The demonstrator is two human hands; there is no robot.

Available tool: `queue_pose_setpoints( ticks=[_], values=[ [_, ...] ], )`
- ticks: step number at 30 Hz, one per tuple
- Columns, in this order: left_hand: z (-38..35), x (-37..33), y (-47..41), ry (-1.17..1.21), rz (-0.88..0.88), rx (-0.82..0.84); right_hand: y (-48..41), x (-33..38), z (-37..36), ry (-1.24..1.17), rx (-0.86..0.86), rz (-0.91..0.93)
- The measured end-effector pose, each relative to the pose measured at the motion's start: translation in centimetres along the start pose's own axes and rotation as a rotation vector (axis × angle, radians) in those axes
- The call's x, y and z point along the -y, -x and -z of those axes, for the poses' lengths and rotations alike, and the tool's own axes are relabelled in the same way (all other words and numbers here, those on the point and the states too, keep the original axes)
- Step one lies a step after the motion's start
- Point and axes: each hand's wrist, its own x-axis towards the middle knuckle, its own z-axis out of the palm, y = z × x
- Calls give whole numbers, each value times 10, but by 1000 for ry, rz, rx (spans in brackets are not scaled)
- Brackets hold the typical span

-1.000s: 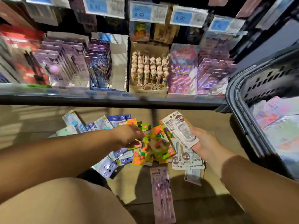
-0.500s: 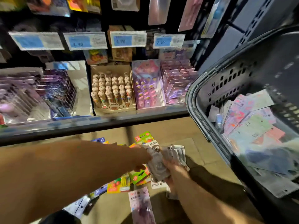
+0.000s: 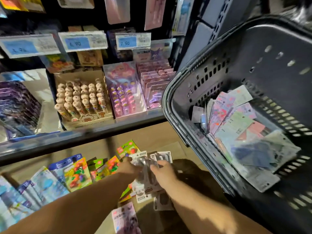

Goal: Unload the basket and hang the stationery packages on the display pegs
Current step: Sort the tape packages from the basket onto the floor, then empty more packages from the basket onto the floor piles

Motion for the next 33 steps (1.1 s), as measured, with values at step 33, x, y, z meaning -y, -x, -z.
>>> queue_pose_setpoints(
  ticks=[33],
  values=[
    [-15, -150, 42, 820, -329, 288, -50, 84, 272, 550, -346, 67]
  ],
)
